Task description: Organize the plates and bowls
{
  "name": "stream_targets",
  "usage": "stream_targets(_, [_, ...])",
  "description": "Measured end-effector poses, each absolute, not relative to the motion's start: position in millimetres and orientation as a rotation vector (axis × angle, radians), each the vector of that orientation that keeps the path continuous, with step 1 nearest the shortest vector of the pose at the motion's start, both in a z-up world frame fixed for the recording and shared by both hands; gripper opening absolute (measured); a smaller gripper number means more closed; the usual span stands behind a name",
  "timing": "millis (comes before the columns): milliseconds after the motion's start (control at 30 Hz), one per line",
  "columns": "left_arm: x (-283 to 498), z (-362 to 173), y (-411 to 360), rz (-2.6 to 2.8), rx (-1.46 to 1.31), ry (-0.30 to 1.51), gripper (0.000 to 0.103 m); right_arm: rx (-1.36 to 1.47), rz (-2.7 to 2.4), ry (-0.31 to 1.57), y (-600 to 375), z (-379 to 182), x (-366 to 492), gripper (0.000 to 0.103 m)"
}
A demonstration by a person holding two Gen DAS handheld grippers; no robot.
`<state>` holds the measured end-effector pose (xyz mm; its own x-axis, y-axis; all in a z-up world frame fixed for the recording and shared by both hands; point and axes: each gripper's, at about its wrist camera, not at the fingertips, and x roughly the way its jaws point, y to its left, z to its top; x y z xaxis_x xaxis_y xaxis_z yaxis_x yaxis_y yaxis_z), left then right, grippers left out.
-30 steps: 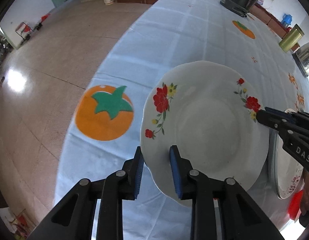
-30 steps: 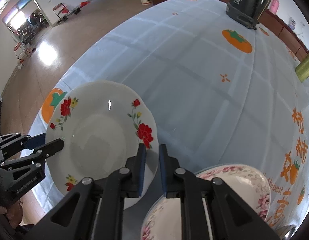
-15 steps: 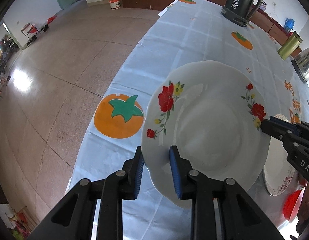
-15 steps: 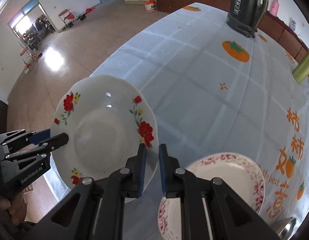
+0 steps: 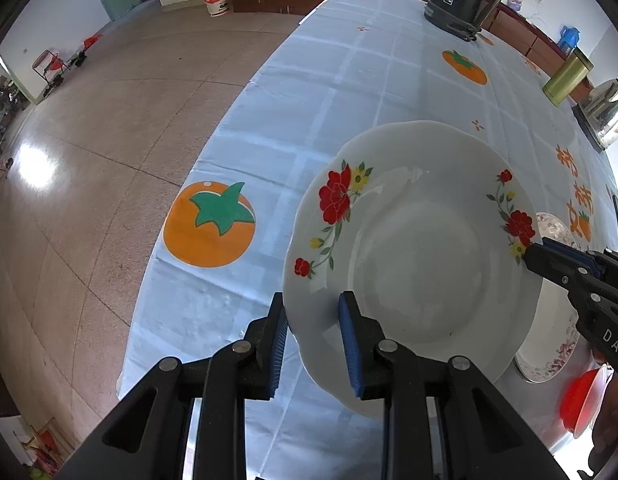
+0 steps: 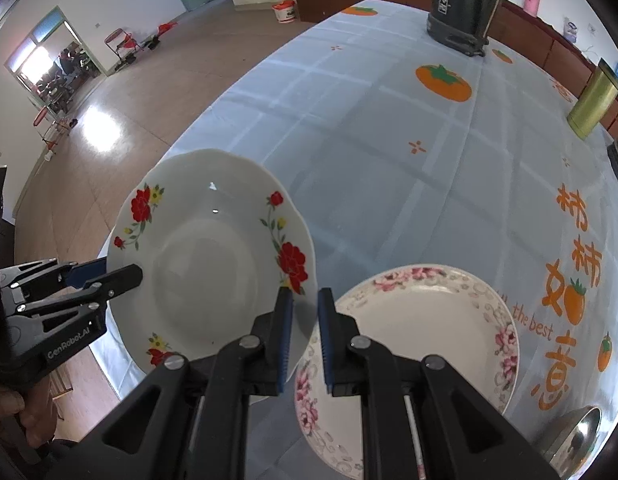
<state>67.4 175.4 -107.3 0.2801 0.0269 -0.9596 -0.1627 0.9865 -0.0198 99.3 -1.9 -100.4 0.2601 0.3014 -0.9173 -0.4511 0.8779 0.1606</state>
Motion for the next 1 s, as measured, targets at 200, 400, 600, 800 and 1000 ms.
stream_targets(200, [66,-108,173,0.127,-0.12,1.284,0.028,-0.143,0.512,1.207,-7,-101,97,0.013])
stream_targets(400, [67,-108,169,0.129,-0.114,1.286,0.028,-0.14,0.514,1.21,-9,-102,96,0.013])
stream_targets(600, [68,-107,166,0.127,-0.106,1.286,0.028,-0.133,0.511,1.211,-13,-103,94,0.013])
stream_targets(800, [68,-107,162,0.122,-0.096,1.285,0.028,-0.127,0.504,1.209,-17,-104,88,0.013])
stream_targets(1000, [70,-106,153,0.11,-0.075,1.289,0.028,-0.113,0.496,1.213,-26,-106,83,0.013])
